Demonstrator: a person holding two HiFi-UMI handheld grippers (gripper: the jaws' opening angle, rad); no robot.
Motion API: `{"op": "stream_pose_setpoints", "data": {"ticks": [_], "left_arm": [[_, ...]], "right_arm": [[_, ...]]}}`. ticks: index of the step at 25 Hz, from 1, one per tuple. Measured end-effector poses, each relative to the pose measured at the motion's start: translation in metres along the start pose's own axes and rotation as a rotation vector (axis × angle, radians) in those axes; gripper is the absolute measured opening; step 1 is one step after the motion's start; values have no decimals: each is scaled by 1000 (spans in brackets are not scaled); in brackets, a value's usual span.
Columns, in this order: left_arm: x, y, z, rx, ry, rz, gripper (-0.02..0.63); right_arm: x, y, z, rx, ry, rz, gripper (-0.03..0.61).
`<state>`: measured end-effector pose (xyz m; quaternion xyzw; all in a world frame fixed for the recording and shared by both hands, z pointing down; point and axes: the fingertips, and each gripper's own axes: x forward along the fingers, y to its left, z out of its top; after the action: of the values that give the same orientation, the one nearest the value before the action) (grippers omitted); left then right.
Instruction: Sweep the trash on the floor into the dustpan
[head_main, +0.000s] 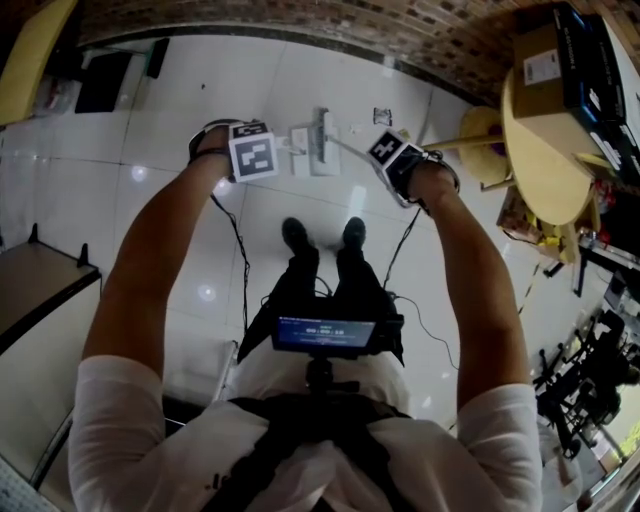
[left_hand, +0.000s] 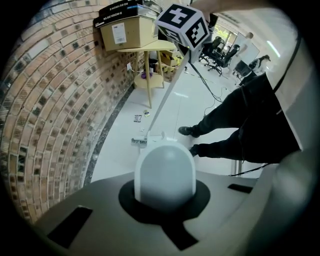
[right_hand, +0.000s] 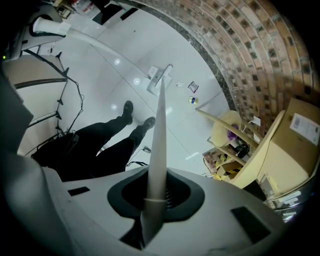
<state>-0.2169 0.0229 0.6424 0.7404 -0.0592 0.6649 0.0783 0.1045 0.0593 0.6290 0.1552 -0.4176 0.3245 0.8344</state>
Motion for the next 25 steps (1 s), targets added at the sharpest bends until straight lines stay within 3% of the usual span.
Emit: {"op": "stream_pose_setpoints", "data": {"ticks": [8,13,17,25], "left_arm": [[-1,0,2,-15,14,15,2],[-1,0,20,-111,-35,-21,3],[-4,-7,27,-137,-65,-22,3],[1,-3,40,-155,-21,-5,3]], "right_arm": [[4,-23,-12,20,-11,-31,48],[3,-57,-23,15,-14,-65,48],[-5,-73,-36,3,18,-94,48],[8,-126,-51,22,42,-145,48]]}}
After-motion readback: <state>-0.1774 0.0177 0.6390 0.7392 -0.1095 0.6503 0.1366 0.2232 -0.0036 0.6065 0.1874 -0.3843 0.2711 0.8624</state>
